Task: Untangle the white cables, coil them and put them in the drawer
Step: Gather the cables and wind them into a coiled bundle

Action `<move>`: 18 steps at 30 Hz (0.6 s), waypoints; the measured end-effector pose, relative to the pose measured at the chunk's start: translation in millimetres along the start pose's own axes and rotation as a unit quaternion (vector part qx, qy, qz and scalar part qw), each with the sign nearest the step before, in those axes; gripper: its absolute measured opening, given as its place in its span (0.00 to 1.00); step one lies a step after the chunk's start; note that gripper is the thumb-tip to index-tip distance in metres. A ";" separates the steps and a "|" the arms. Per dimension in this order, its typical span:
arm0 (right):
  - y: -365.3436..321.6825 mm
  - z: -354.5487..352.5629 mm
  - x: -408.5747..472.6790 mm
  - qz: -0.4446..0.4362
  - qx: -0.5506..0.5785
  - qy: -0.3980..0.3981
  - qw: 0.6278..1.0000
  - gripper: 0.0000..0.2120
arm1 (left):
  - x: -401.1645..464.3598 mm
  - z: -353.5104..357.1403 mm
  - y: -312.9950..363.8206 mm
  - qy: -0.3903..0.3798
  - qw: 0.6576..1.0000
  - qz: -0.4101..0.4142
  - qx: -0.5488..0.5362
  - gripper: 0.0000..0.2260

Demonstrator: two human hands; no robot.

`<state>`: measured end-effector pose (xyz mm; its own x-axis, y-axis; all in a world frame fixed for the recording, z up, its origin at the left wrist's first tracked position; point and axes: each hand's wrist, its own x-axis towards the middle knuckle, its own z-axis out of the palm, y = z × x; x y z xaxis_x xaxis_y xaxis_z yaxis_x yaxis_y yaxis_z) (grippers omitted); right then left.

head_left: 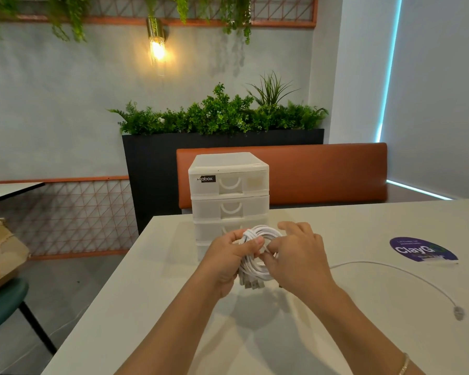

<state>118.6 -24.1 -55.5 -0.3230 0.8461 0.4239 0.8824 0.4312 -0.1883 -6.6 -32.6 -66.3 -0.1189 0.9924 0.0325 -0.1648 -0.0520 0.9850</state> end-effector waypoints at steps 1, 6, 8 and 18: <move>2.4 0.5 1.4 0.002 0.015 -0.002 1.000 0.13 | 0.3 -1.1 -1.2 0.006 0.999 0.018 0.026 0.09; 10.2 -9.4 3.6 0.140 0.408 -0.095 0.897 0.08 | 0.5 -9.6 -2.1 -0.013 0.955 0.176 0.238 0.13; 13.0 -12.5 2.6 0.176 0.463 -0.121 0.860 0.13 | 3.2 -11.5 -4.2 0.009 0.900 0.255 0.352 0.16; 32.2 -21.0 -33.2 0.037 0.481 -0.115 0.868 0.14 | 21.0 -25.3 -19.4 0.072 0.747 0.437 0.496 0.17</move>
<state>164.9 -44.9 -57.0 -0.4345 0.8755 0.2115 0.2455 0.3410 -0.9074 -30.6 -13.5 -89.0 0.1273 0.6019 0.7883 0.8349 -0.4942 0.2424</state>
